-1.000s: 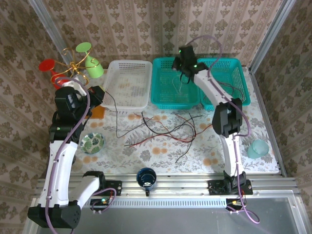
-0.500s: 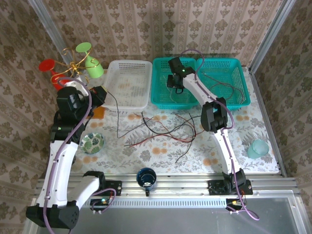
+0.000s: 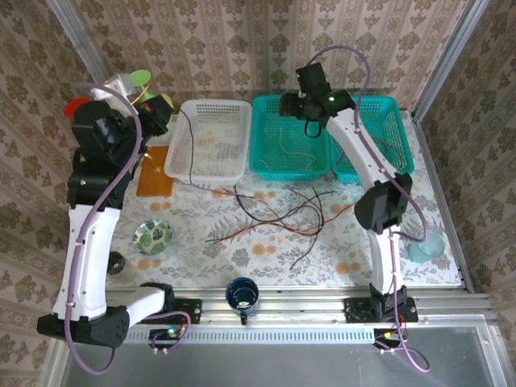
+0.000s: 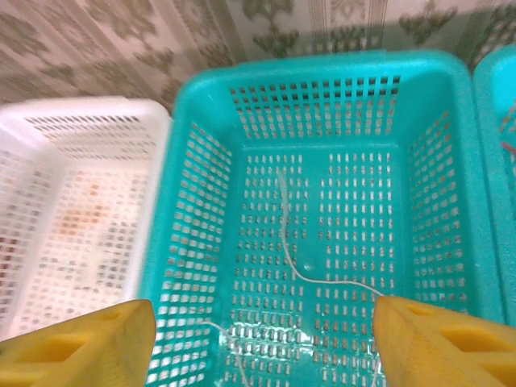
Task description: Untangle the cables
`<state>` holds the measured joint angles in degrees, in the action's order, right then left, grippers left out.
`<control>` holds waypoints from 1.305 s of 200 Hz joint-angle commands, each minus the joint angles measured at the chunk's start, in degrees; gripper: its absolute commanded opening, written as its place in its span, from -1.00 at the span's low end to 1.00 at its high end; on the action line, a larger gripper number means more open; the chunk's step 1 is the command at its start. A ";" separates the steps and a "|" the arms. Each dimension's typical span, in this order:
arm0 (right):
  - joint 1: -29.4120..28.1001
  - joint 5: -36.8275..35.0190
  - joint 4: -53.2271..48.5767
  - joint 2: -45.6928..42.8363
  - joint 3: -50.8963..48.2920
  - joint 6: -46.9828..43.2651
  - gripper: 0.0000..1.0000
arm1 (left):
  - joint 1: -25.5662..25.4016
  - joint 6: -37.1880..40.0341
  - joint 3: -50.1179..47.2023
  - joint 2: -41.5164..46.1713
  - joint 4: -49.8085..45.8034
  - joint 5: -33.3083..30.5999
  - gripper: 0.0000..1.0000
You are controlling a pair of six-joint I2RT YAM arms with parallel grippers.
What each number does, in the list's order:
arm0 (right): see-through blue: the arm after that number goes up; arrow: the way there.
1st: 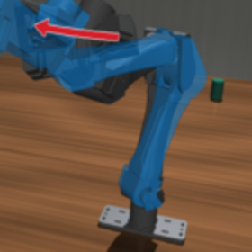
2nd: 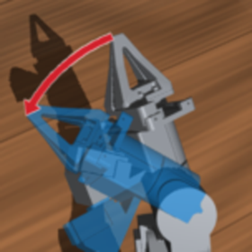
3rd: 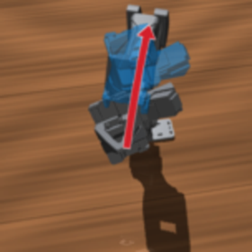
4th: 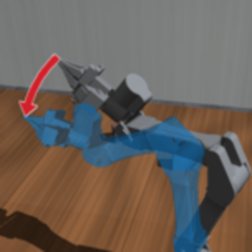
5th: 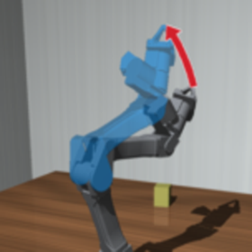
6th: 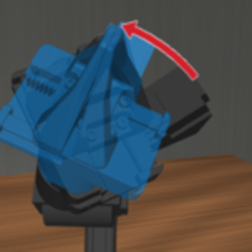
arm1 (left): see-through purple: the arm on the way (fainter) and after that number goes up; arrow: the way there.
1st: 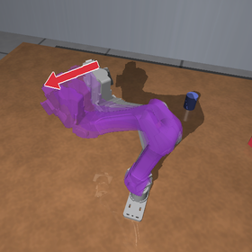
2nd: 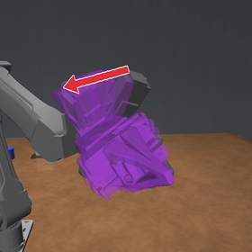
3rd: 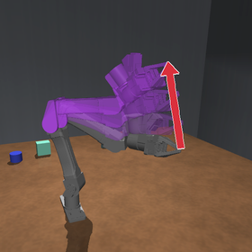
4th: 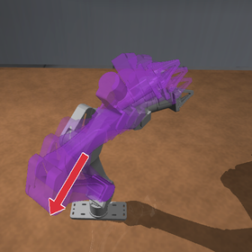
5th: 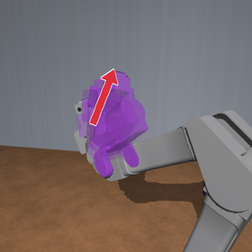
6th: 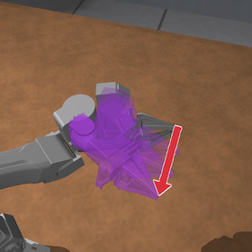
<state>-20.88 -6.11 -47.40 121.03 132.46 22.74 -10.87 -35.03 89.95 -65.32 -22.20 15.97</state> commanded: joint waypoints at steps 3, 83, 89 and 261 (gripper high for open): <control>0.14 2.16 2.55 -5.99 -7.46 -0.21 0.47 | -1.07 3.41 6.67 -2.80 3.50 -0.91 -1.00; 0.31 3.30 9.54 -17.62 -24.03 1.87 0.47 | -3.15 10.42 35.03 -18.92 8.18 -4.06 -1.00; 0.38 3.30 9.55 -17.91 -24.38 1.88 0.47 | -3.19 11.26 37.17 -20.18 7.94 -4.68 -1.00; 2.88 5.01 10.38 -21.54 -27.31 3.02 0.47 | -3.15 24.27 62.51 -36.97 6.11 -7.08 -1.00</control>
<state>-18.24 -2.46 -37.41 101.49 104.71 24.67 -14.55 -13.78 150.87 -102.28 -17.85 8.97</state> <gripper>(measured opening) 0.736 0.053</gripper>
